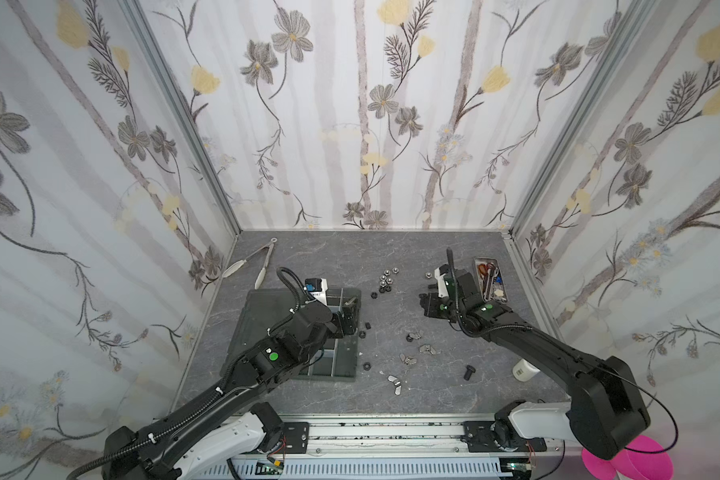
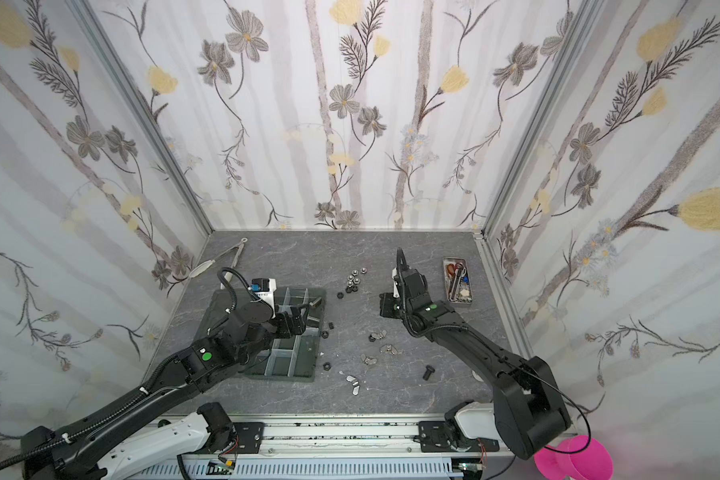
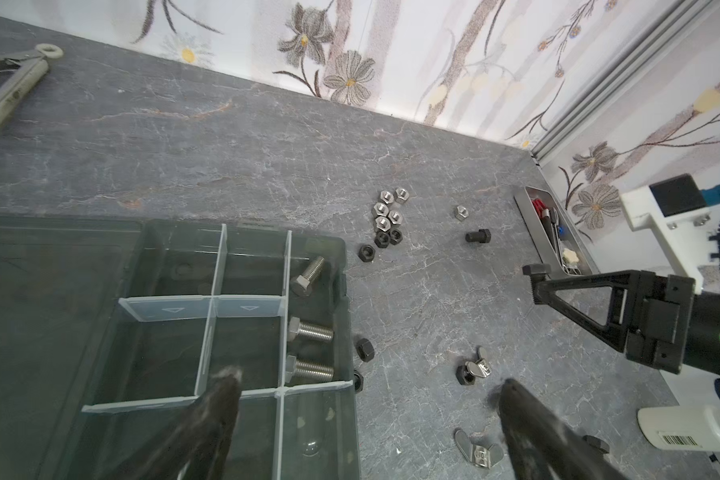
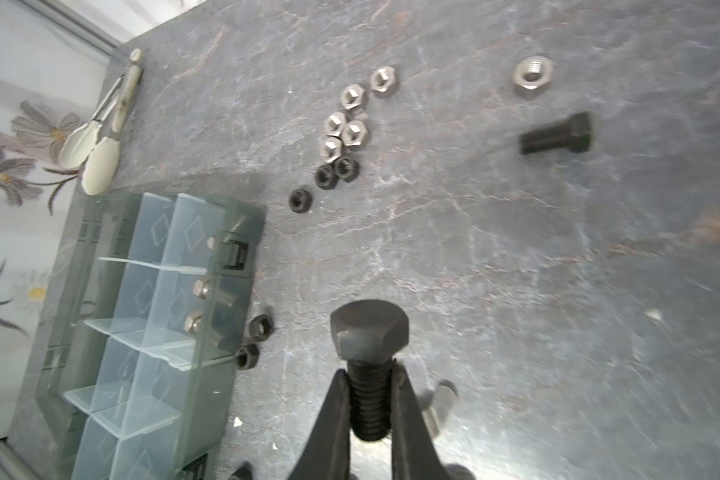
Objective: Sort the screws and nuts into containers
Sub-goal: 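Carry the black bolt with the right gripper over an organizer compartment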
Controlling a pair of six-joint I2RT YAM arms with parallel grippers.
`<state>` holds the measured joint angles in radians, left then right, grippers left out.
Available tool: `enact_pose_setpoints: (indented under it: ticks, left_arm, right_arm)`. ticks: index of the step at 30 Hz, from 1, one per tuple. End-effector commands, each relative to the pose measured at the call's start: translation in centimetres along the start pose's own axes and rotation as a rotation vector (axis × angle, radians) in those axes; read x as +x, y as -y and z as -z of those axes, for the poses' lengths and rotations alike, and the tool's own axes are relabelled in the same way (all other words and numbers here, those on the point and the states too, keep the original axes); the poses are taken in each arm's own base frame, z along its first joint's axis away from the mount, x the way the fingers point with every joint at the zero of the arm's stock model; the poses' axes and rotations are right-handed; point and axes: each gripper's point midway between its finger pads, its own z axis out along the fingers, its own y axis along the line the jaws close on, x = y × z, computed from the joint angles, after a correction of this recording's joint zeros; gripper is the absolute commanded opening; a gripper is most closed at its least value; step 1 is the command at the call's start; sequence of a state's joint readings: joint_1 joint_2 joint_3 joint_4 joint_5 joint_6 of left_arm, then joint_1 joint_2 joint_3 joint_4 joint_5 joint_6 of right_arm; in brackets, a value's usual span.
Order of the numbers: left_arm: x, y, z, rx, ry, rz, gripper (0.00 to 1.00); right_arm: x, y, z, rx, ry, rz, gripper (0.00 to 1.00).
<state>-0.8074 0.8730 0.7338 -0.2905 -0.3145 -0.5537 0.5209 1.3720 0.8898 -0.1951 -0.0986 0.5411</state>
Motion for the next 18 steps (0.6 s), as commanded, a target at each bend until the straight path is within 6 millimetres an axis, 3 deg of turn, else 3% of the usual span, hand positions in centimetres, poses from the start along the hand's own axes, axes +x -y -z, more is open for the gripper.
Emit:
enact_pose_setpoints:
  ticks: [1,9,18]
  left_arm:
    - [-0.7,-1.2,0.8,-0.057,0.026,0.009,0.97]
    - [-2.5,-2.7,3.5,-0.089,0.101,0.046,0.97]
    - [-2.6,-3.8,4.6,-0.116,0.111,0.050,0.97]
  right_arm:
    - [-1.2,-3.3,-1.4,-0.074,0.006,0.070,0.00]
    - [-1.2,-10.3,-6.6,-0.174,-0.075,0.164,0.00]
    - [0.2,-17.3,-11.6,-0.270,-0.154,0.230,0.00]
